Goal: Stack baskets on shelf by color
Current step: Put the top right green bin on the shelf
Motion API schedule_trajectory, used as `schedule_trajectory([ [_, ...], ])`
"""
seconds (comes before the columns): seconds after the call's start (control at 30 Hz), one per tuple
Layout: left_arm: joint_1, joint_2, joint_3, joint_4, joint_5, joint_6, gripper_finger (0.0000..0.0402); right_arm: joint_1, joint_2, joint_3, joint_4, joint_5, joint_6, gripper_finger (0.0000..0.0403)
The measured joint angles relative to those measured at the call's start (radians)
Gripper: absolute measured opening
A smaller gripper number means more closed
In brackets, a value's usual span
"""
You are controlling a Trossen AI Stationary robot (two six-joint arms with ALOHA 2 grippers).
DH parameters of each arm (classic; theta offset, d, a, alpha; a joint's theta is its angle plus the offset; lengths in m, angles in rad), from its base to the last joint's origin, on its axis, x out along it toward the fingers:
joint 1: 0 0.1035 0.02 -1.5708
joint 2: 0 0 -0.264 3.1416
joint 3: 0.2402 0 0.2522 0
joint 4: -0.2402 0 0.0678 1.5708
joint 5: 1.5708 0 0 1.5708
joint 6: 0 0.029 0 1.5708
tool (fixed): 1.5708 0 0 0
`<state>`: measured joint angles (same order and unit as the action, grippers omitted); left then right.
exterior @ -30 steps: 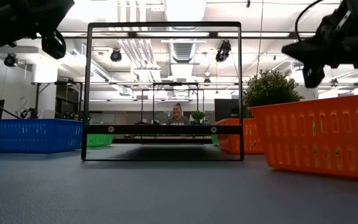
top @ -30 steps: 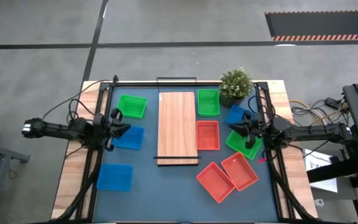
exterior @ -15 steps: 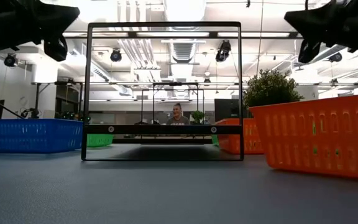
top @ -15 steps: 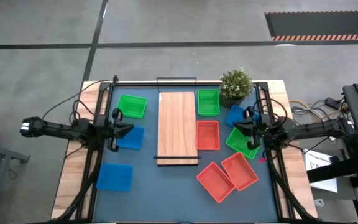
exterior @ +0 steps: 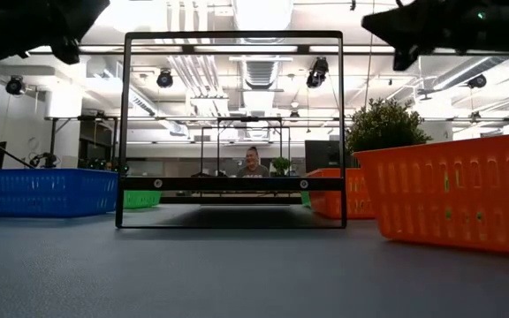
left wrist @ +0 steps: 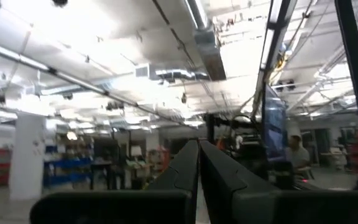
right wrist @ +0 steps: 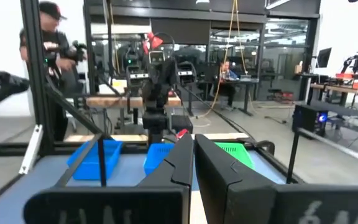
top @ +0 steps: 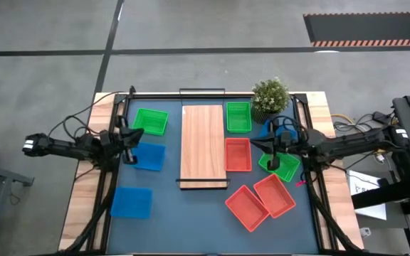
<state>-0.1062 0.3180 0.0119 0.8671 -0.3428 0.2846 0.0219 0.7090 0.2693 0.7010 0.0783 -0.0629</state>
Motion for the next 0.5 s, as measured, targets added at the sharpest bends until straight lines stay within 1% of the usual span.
schedule_trajectory([
  [0.1,0.0,-0.002,0.0,0.027,0.0,0.059,0.0,0.0,0.048,0.064,-0.078,0.0,-0.022,0.0009],
  [0.3,0.0,-0.008,0.001,0.092,-0.007,0.199,0.0,0.0,0.138,0.202,-0.289,0.0,-0.045,0.0009],
  [0.43,0.0,-0.01,0.0,0.195,-0.007,0.268,0.0,0.0,0.178,0.303,-0.471,0.0,-0.034,0.0009],
  [0.5,0.0,-0.013,0.0,0.208,-0.007,0.273,0.0,0.0,0.192,0.351,-0.57,0.0,-0.019,0.0009],
])
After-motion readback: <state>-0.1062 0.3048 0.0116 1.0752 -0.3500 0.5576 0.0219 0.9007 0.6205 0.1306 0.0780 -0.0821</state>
